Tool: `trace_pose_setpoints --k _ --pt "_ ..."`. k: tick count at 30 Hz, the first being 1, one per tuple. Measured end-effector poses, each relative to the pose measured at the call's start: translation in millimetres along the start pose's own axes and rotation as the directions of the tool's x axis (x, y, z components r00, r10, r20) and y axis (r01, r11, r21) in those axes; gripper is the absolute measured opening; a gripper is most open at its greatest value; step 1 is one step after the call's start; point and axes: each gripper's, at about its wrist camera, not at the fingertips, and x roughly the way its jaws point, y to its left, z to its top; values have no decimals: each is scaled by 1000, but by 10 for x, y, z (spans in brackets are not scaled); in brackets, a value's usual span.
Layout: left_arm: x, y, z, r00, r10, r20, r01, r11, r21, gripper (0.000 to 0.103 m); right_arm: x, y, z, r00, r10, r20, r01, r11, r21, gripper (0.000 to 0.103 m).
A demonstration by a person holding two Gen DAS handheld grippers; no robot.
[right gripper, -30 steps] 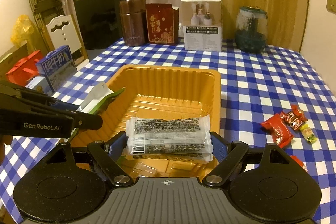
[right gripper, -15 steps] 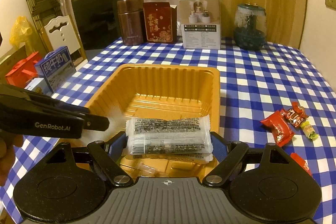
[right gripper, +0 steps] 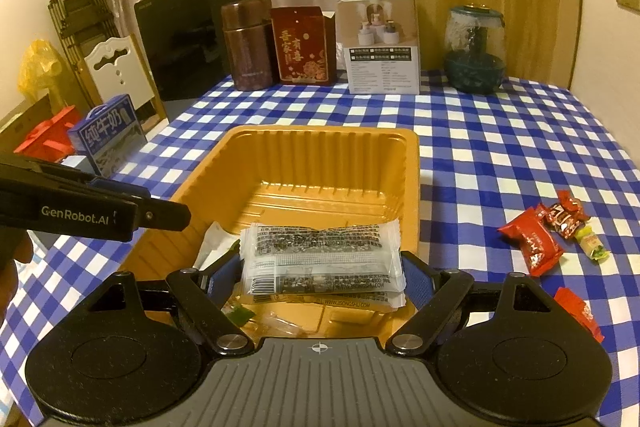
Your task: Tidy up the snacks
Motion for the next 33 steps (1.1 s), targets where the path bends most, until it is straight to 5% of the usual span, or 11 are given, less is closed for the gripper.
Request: trace_pose_setpoints --k 15,33 --pt "-36 30 -8 1000 20 6 -20 1000 -7 49 -29 38 15 998 53 28 -53 999 4 90" --pt "-93 -14 -7 1000 6 7 -6 1000 0 49 -155 -51 18 998 12 57 -14 1000 25 90"
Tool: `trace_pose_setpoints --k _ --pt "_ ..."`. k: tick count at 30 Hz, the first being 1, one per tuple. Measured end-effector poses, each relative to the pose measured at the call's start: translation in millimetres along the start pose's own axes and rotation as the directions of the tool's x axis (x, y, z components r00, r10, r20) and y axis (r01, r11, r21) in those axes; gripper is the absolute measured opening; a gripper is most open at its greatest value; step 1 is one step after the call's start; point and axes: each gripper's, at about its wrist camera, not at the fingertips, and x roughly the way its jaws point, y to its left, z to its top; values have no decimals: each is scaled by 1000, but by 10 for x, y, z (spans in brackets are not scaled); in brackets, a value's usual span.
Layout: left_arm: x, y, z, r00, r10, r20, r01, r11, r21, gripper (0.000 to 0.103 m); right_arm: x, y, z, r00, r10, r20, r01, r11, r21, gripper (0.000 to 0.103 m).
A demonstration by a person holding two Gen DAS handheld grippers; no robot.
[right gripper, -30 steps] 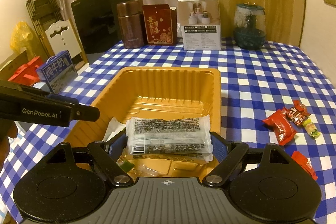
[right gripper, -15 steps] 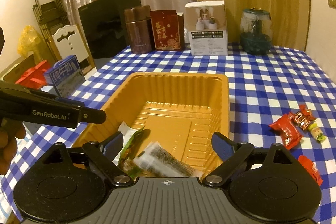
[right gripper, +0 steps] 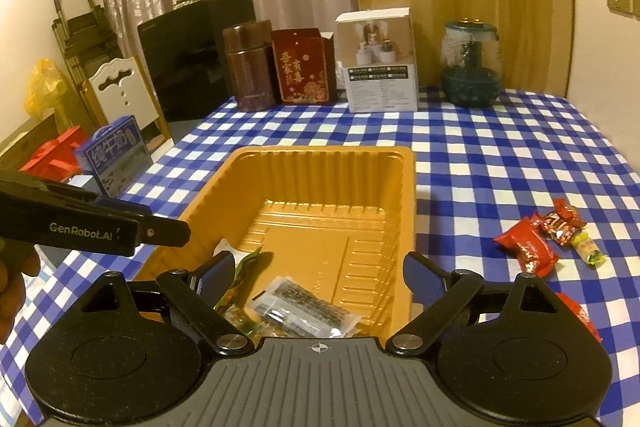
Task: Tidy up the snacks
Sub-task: 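Lift both grippers out of the tray and turn toward the red candies, then lower the right gripper onto the square red candy and close on it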
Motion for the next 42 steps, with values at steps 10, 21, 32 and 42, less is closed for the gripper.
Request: trace_pose_setpoints --k 10,21,32,42 --pt "-184 -146 28 1000 -20 19 20 1000 23 49 -312 -98 9 998 -44 44 42 999 32 91" --pt "-402 -417 73 997 -59 45 57 997 52 50 -843 -340 -110 987 -125 96 116 989 97 90" --pt "-456 -870 110 991 -124 52 118 989 93 65 -1283 -702 -299 969 -221 109 198 961 192 90" --pt "-370 -1376 185 972 -225 64 215 967 140 90 -1515 -1113 -454 953 -294 73 269 933 237 90"
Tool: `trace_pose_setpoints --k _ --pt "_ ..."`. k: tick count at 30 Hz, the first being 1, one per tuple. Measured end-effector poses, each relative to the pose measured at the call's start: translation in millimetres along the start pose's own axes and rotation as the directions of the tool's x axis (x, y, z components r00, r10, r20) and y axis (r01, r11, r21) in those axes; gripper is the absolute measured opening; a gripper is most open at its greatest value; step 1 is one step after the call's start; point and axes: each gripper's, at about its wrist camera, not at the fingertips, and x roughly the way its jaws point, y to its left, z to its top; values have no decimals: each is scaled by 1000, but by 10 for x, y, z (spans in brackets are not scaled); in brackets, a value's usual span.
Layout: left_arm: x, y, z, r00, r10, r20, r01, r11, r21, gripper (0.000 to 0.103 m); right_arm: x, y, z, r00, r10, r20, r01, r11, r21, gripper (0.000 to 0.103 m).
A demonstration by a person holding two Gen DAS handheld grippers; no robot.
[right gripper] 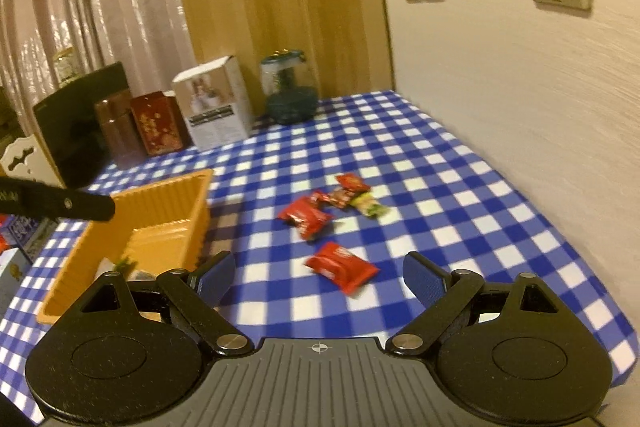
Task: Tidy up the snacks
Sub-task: 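Lower the right gripper onto the square red candy and close on it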
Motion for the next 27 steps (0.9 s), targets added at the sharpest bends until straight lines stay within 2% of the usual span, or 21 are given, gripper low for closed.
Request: trace_pose_setpoints --k 5,12,17,22,27 --pt "191 -160 39 999 -32 -10 32 999 27 92 35 -133 45 1000 -7 -26 7 1000 -14 90" --pt "533 -228 133 999 -44 -20 45 998 34 92 310 -263 141 997 -9 -80 -2 990 -139 90" --pt "804 -226 224 1000 -30 -6 30 999 25 92 553 -349 122 991 18 -133 -46 976 -213 90" --pt "1048 -282 276 1000 14 -3 -14 996 86 92 812 -301 75 983 55 -174 -108 945 -310 90" --pt "1264 -283 269 1000 0 -28 4 991 134 92 1054 -271 65 976 85 -200 -151 927 -343 90"
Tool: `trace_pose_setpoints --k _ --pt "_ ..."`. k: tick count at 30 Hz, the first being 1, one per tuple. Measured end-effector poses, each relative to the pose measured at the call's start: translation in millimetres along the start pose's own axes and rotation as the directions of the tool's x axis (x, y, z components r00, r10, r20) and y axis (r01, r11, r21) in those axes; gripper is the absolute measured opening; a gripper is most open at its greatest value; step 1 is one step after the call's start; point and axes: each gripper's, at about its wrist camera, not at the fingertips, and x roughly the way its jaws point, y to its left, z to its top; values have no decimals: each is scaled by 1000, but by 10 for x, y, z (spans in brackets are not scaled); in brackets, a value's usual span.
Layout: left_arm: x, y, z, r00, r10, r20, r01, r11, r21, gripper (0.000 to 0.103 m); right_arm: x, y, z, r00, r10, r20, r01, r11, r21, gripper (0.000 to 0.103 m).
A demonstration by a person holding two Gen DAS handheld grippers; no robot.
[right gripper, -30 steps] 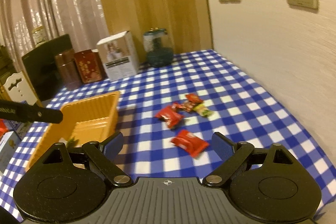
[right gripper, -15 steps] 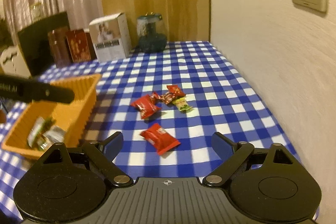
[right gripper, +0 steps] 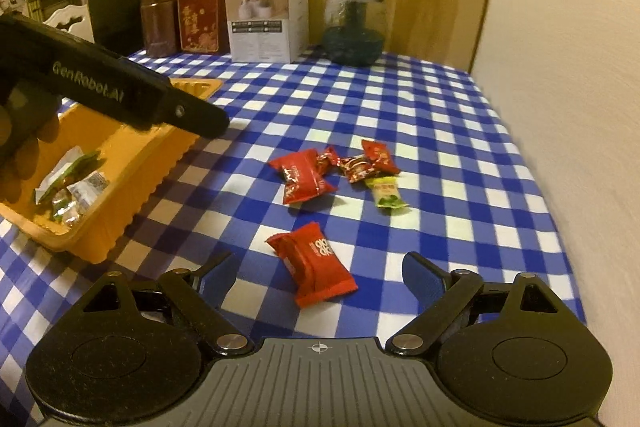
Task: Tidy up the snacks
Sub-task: 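Lower the right gripper onto the square red candy and close on it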
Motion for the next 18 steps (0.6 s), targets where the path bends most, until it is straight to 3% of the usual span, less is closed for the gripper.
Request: trace_pose_setpoints --k 5,18 --pt "122 57 -1 1000 15 -8 -15 1000 22 92 230 -68 48 1000 15 -20 -14 1000 5 79" --pt "172 151 -7 1000 -10 14 10 1000 3 92 510 -89 35 996 54 -68 -54 999 -4 66"
